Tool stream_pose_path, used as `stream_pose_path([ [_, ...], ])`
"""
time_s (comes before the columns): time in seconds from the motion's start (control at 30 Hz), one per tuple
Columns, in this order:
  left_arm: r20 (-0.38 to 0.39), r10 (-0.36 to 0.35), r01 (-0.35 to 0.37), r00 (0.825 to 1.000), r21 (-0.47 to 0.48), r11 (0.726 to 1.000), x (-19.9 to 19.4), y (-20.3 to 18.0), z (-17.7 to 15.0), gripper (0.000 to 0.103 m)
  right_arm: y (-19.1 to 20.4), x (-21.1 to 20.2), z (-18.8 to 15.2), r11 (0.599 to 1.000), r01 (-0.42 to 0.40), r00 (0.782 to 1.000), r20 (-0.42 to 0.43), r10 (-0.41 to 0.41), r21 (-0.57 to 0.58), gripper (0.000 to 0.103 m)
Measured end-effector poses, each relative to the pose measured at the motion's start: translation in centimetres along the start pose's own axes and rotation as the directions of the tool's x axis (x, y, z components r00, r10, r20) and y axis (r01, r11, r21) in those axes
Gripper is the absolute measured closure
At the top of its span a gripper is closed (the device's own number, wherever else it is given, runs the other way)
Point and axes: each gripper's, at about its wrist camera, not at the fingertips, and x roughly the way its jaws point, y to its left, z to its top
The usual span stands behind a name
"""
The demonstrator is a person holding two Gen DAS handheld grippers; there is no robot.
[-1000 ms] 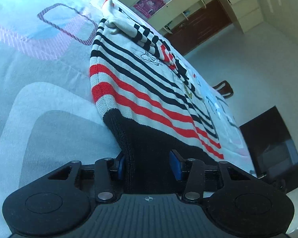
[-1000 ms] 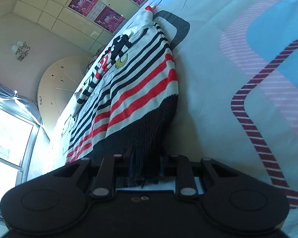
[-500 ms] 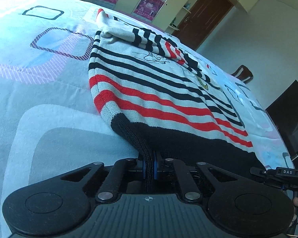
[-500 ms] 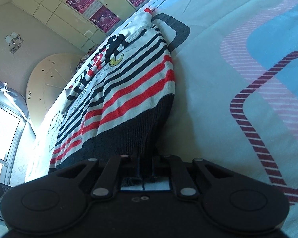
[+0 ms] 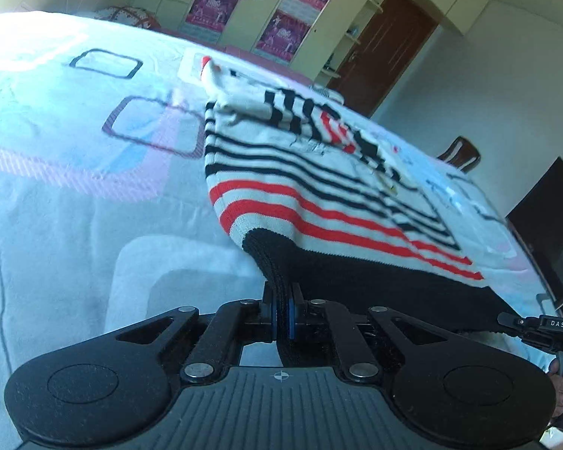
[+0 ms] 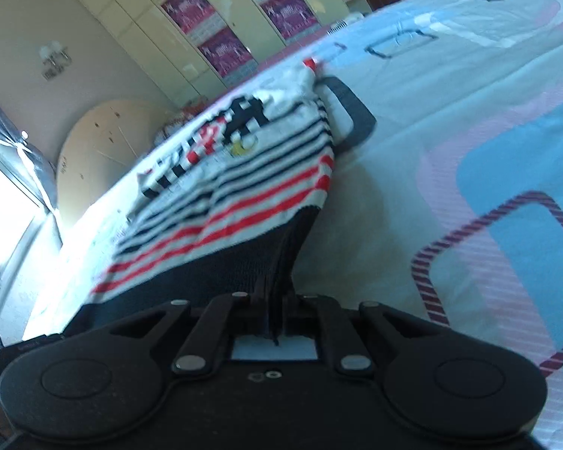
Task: Fold small clothes
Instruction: 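Carry the hem over the sweater with both grippers and lay it down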
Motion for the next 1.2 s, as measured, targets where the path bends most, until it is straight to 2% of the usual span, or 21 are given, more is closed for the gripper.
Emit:
stream_pose_path([
  [0.03, -0.034, 0.026, -0.025, 0.999, 0.005, 1.000, 0.8, 0.3, -0.8, 0.099, -0.9, 1.0, -0.6, 0.999, 0.035, 0.999, -0.041, -0.035, 0.015, 0.097],
  [0.13, 0.001, -0.018, 0.018, 1.000, -0.101, 0.995, 0.7, 1.8, -1.8, 0.098, -2.7, 1.0, -1.3, 0.991, -0.028, 1.000, -0.009, 0.029, 0.128, 0.097],
  [0.23, 0.004, -0.005, 0.005, 1.000, -0.086, 0.996, 0.9, 1.3, -2.0, 0.098, -1.9, 1.0, -1.4, 0.998, -0.011, 1.000, -0.012, 0.012, 0.068, 0.096],
  [0.37, 0.001, -0.018, 0.018, 1.000, -0.105, 0.994, 0.9, 1.2, -1.7, 0.098, -2.2, 1.1, -1.0, 0.995, -0.044, 0.999, -0.024, 0.046, 0.087, 0.096],
  [0.53, 0.091, -0.049, 0.062, 0.995, -0.149, 0.987, -0.6, 1.1, -1.1, 0.099, -1.1, -0.2, -0.1, 0.998, -0.057, 0.998, 0.040, 0.056, 0.034, 0.096],
  [0.77, 0.209, -0.056, 0.080, 0.976, -0.109, 0.991, -1.6, -0.7, 3.3, 0.099, 2.1, -1.7, 4.0, 0.993, -0.063, 0.985, 0.153, 0.078, -0.101, 0.097],
  [0.9, 0.261, -0.066, 0.092, 0.963, -0.088, 0.992, -1.4, -1.5, 6.6, 0.099, 4.2, -1.6, 7.8, 0.980, -0.058, 0.973, 0.210, 0.098, -0.188, 0.097],
  [1.07, 0.315, -0.069, 0.090, 0.946, -0.054, 0.994, -0.3, -2.4, 11.7, 0.099, 6.0, -0.6, 12.8, 0.964, -0.051, 0.959, 0.258, 0.120, -0.260, 0.097],
  [1.2, 0.333, -0.069, 0.087, 0.940, -0.039, 0.995, 1.1, -2.7, 15.6, 0.099, 6.9, 1.1, 16.8, 0.952, -0.053, 0.954, 0.265, 0.137, -0.301, 0.097],
])
